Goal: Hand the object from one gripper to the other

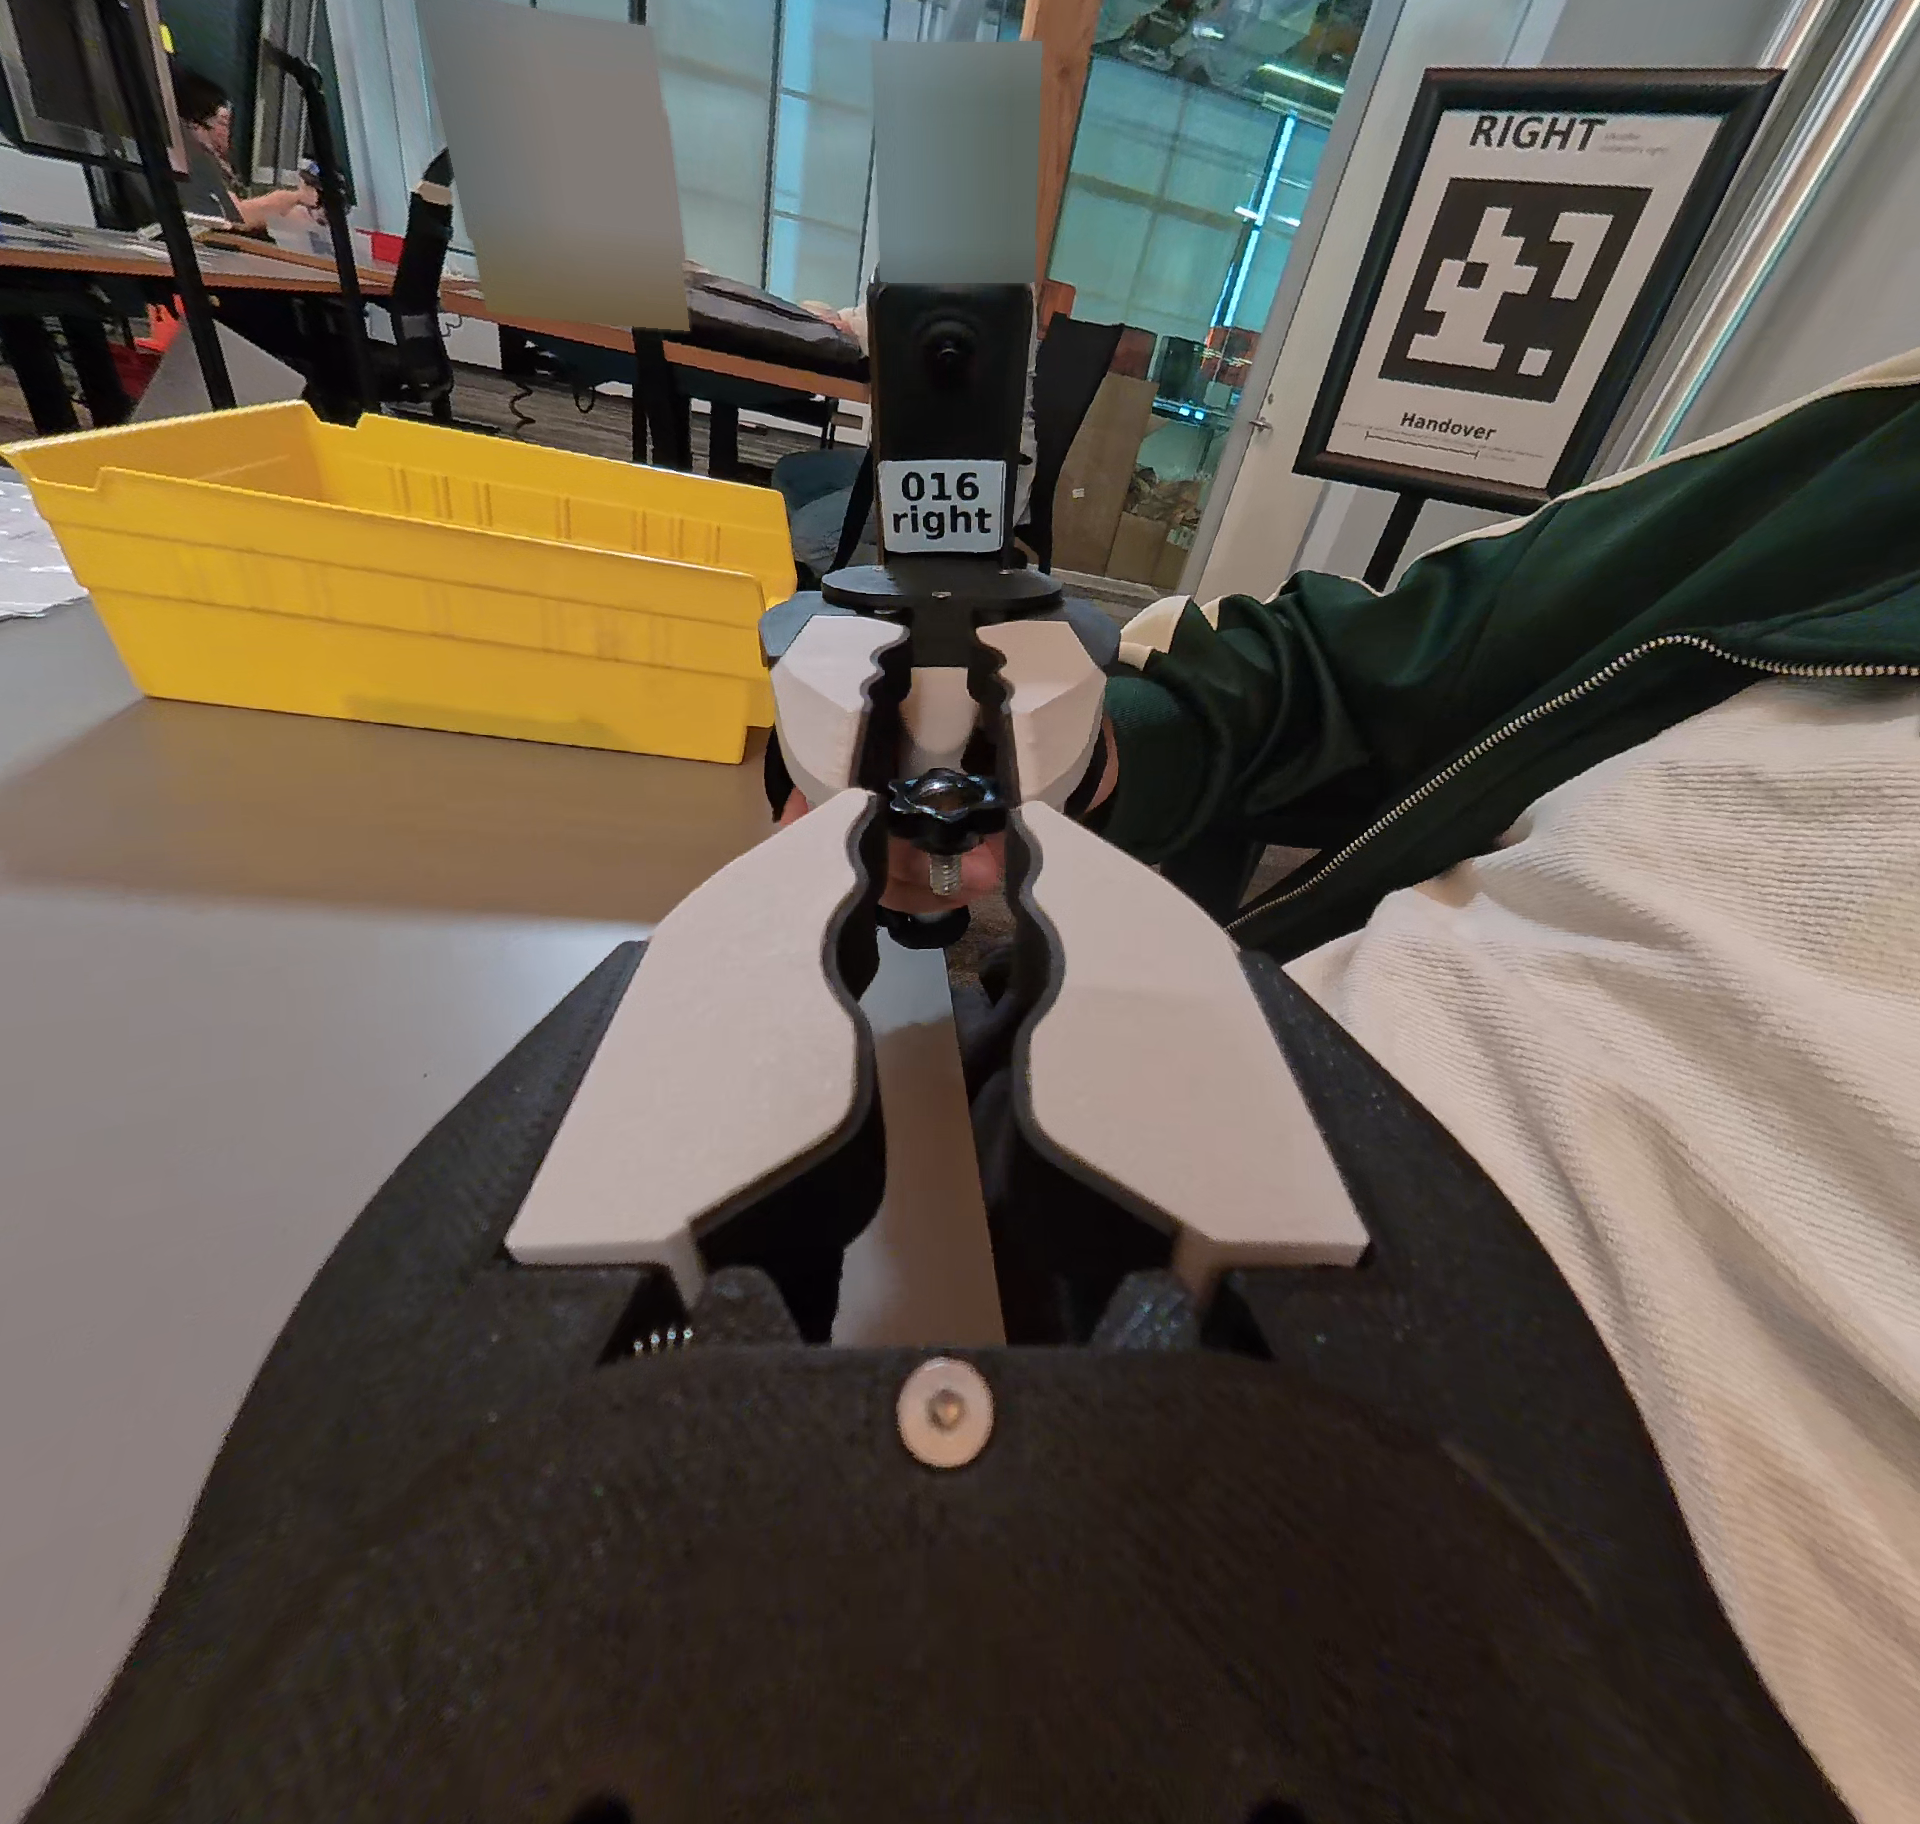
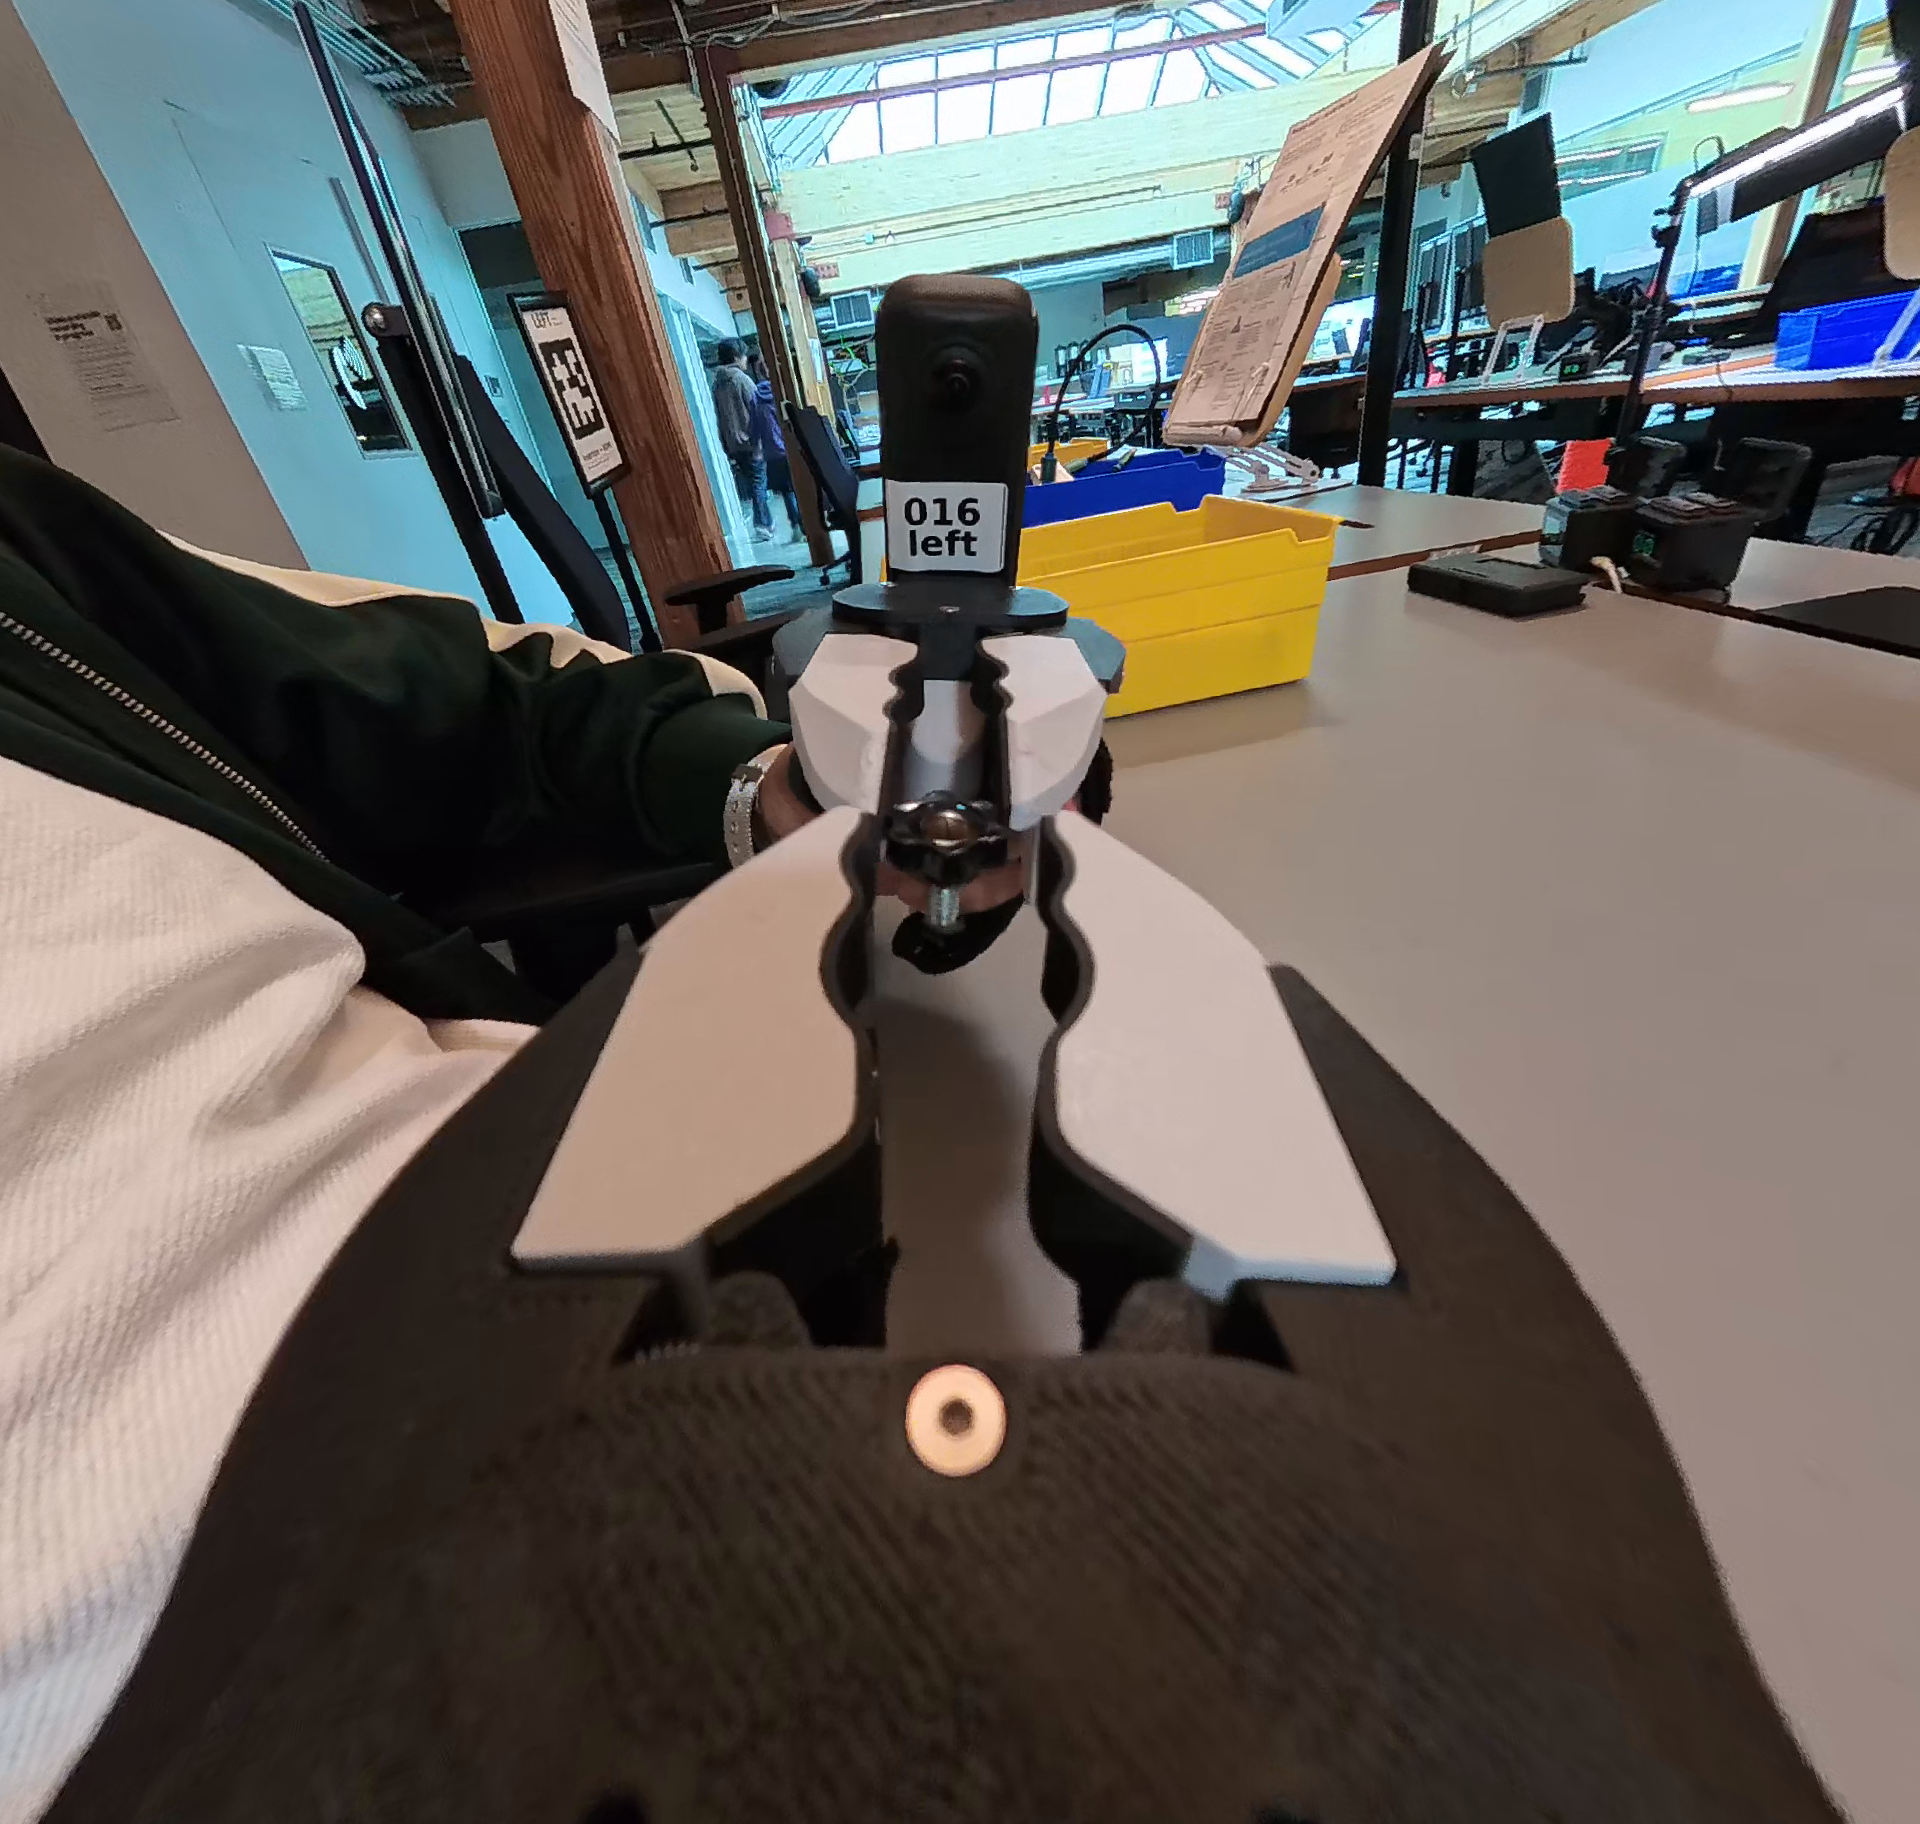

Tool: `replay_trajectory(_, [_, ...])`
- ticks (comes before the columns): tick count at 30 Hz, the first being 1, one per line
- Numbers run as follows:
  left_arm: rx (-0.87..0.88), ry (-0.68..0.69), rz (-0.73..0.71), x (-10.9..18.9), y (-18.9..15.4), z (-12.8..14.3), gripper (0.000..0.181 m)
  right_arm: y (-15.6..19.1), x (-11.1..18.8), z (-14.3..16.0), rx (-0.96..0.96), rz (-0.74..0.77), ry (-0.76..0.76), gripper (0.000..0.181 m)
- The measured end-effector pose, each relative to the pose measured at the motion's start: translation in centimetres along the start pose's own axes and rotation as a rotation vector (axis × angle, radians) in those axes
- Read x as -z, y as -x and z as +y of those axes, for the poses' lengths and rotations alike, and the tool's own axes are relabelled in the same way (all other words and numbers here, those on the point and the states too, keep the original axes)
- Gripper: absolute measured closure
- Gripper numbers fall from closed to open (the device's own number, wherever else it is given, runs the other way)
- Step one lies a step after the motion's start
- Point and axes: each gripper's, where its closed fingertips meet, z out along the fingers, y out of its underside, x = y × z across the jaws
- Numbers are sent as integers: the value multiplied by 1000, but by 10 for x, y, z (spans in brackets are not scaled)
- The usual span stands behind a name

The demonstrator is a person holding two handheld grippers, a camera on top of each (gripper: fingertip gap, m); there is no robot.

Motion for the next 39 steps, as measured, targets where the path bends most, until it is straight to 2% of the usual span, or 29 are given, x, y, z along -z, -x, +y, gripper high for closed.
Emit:
replay_trajectory(9, [-8,-21,-17,3,2,-5,162,-5,2,-4,-17,18,-26,141])
replay_trajectory(16, [-14,-37,-25,5,3,-8,162,-6,0,7,-38,12,28,155])
replay_trajectory(28, [-29,-30,-17,2,-2,-8,162,4,-5,9,-5,-21,30,175])
replay_trajectory(39, [-38,-43,-18,2,-2,-10,159,5,-5,6,30,-11,14,175])
